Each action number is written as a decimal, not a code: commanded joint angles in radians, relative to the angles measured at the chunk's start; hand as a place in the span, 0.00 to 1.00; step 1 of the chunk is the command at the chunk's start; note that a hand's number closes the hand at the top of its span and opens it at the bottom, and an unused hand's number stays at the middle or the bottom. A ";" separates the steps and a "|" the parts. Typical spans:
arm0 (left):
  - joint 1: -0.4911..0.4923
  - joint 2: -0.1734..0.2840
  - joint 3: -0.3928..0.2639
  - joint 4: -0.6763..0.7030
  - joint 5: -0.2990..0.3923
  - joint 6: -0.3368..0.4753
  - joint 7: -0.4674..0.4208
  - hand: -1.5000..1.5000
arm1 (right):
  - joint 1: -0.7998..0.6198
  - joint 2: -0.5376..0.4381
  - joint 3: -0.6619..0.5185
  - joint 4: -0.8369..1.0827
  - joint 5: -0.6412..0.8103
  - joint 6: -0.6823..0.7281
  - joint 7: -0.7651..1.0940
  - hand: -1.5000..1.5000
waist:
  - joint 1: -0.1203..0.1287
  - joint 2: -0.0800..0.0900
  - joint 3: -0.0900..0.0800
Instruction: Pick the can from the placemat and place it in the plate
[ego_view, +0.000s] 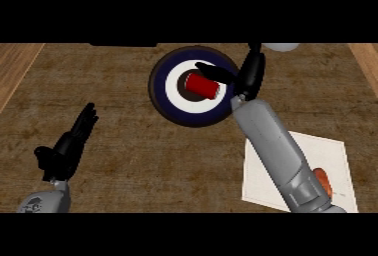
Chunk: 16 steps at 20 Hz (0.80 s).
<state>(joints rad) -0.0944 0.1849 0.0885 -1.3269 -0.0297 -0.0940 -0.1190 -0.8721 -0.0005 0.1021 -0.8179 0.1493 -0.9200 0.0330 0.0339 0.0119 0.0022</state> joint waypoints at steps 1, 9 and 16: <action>0.026 0.000 0.016 -0.004 0.009 0.002 -0.024 0.50 | 0.168 0.001 -0.089 -0.145 -0.175 0.069 -0.216 0.00 | -0.019 -0.004 0.001; 0.010 0.012 0.030 0.023 0.010 -0.010 -0.027 0.50 | 0.406 -0.100 -0.212 -0.172 -0.348 0.434 -0.511 0.00 | -0.035 -0.009 -0.001; 0.059 0.016 0.030 -0.051 0.008 -0.014 -0.005 0.50 | 0.415 -0.156 -0.280 0.064 -0.370 0.622 -0.749 0.00 | -0.022 -0.009 -0.001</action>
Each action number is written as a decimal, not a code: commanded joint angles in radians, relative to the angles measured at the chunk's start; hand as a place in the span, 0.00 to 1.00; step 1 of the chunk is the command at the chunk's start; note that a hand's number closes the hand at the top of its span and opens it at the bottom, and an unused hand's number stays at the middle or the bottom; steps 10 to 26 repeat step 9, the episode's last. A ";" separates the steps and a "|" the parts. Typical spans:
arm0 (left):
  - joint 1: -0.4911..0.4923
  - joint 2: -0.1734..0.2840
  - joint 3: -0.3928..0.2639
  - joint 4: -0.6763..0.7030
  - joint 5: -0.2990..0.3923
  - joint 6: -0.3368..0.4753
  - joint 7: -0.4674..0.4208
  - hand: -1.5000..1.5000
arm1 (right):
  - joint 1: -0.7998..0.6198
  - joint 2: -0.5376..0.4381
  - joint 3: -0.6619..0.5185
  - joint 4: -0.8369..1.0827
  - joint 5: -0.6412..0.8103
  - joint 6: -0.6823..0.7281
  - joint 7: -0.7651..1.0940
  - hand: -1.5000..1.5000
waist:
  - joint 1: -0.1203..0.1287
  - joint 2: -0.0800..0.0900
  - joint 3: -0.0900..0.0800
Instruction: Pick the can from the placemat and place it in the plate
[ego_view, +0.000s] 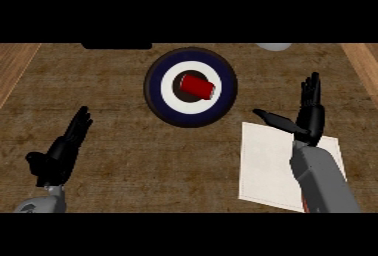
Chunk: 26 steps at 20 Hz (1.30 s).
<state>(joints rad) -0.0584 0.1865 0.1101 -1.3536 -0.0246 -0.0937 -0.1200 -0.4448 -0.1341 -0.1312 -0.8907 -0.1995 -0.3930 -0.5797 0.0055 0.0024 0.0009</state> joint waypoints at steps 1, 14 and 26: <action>0.041 -0.005 -0.005 -0.036 0.010 -0.023 -0.014 0.50 | 0.104 -0.010 -0.005 0.034 -0.007 0.100 -0.118 0.00 | -0.002 -0.002 0.000; 0.012 0.009 0.033 0.069 -0.004 -0.035 -0.079 0.50 | -0.018 -0.015 -0.081 0.319 0.010 0.090 -0.303 0.00 | 0.001 0.000 -0.001; 0.012 0.009 0.033 0.069 -0.004 -0.035 -0.079 0.50 | -0.018 -0.015 -0.081 0.319 0.010 0.090 -0.303 0.00 | 0.001 0.000 -0.001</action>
